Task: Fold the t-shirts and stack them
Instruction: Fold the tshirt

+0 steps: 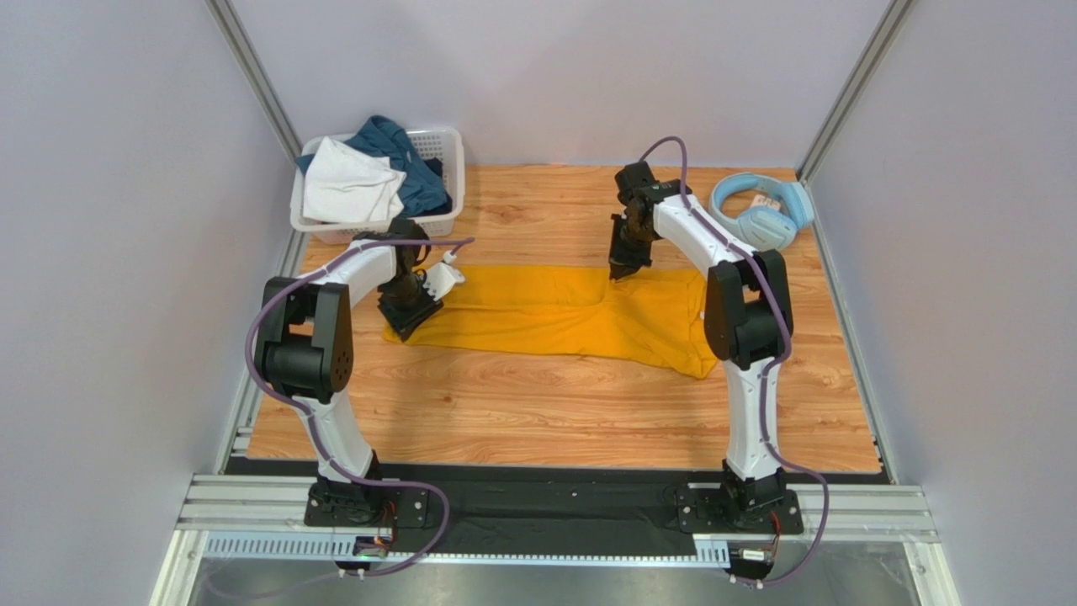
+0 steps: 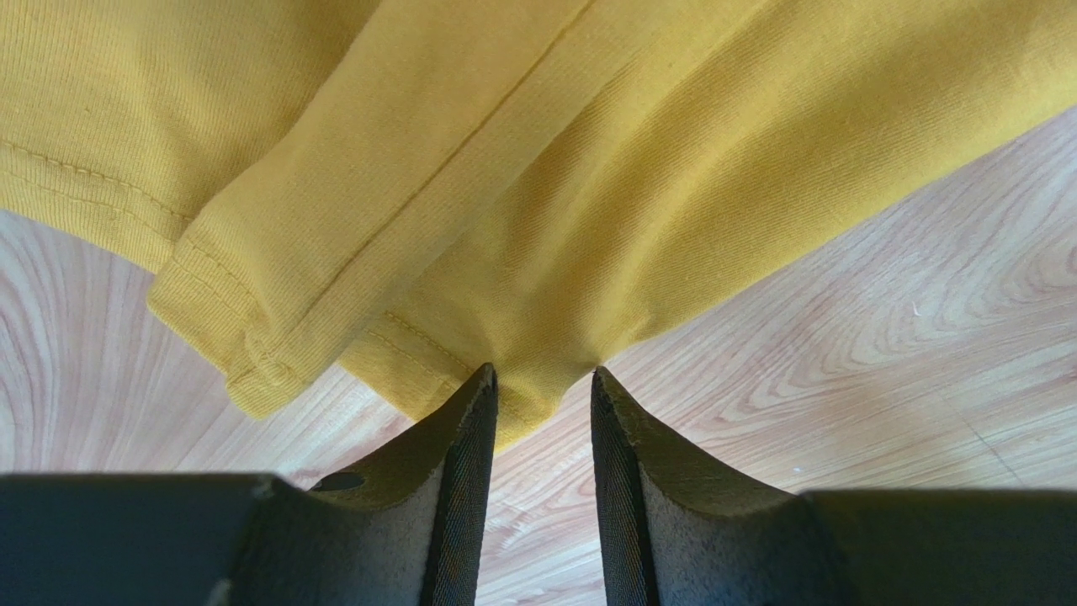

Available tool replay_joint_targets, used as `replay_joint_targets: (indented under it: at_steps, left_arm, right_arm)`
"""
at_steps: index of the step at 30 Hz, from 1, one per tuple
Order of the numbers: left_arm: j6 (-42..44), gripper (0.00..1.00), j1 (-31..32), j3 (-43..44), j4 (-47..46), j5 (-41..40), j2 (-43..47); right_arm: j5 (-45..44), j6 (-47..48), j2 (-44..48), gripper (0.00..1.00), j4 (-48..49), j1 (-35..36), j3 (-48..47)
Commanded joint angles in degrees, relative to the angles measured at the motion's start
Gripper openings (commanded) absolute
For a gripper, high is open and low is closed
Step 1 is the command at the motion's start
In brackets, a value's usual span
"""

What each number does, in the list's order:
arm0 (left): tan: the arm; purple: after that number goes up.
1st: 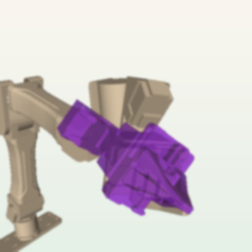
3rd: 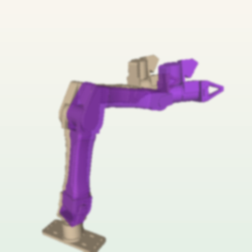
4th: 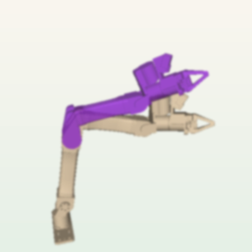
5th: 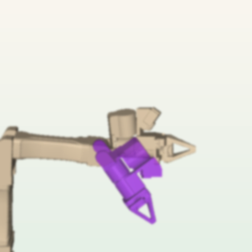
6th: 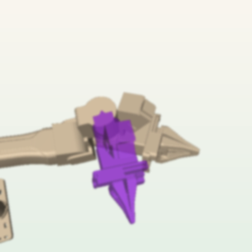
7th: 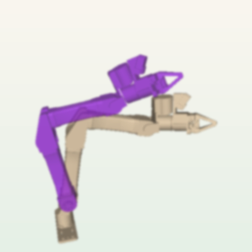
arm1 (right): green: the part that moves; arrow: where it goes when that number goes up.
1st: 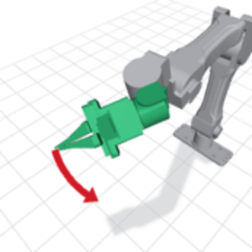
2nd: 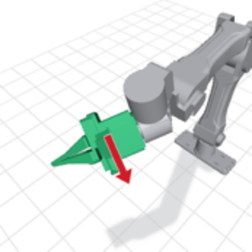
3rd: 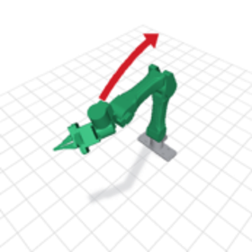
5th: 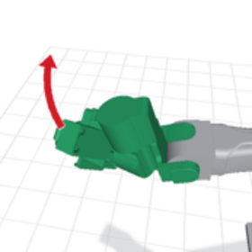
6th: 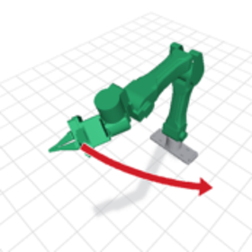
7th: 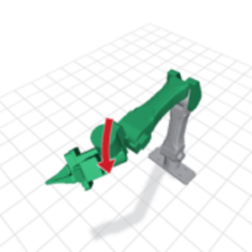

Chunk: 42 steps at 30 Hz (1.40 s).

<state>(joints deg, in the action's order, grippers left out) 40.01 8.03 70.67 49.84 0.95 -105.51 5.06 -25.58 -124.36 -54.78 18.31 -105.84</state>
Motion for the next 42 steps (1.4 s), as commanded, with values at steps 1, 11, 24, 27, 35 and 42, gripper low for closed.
replay_joint_targets:
  at_steps: [1, 11, 24, 27, 35, 42]
  left_arm:
    - [1.3, 0.4, -0.4, 1.2, 0.1, -0.5, 1.5]
    - [1.5, 0.4, -0.4, 1.1, 0.4, -0.6, 0.8]
    - [1.7, 0.4, -0.4, 1.7, 1.3, 0.1, 0.9]
    - [1.7, 0.4, -0.4, 1.5, 1.2, 0.2, 1.1]
    - [1.4, 0.4, -0.4, 1.5, 1.2, 0.3, 0.8]
    - [1.8, 0.39, -0.4, 1.0, 1.2, -0.3, 1.3]
  right_arm:
    - [0.2, 1.9, -4.3, 0.19, -2.4, -0.1, -5.5]
    - [-5.0, 0.4, -1.3, 0.55, -7.1, -2.7, -7.5]
    - [-6.7, -3.8, 13.9, 0.64, -0.8, -6.3, 5.1]
    - [-3.0, -5.4, 15.3, 0.61, 0.4, -6.4, 11.2]
    - [2.0, -8.2, 18.4, 0.57, 4.6, -6.2, 25.4]
    - [-0.9, -8.9, 24.5, 0.57, 4.7, -6.2, 31.5]
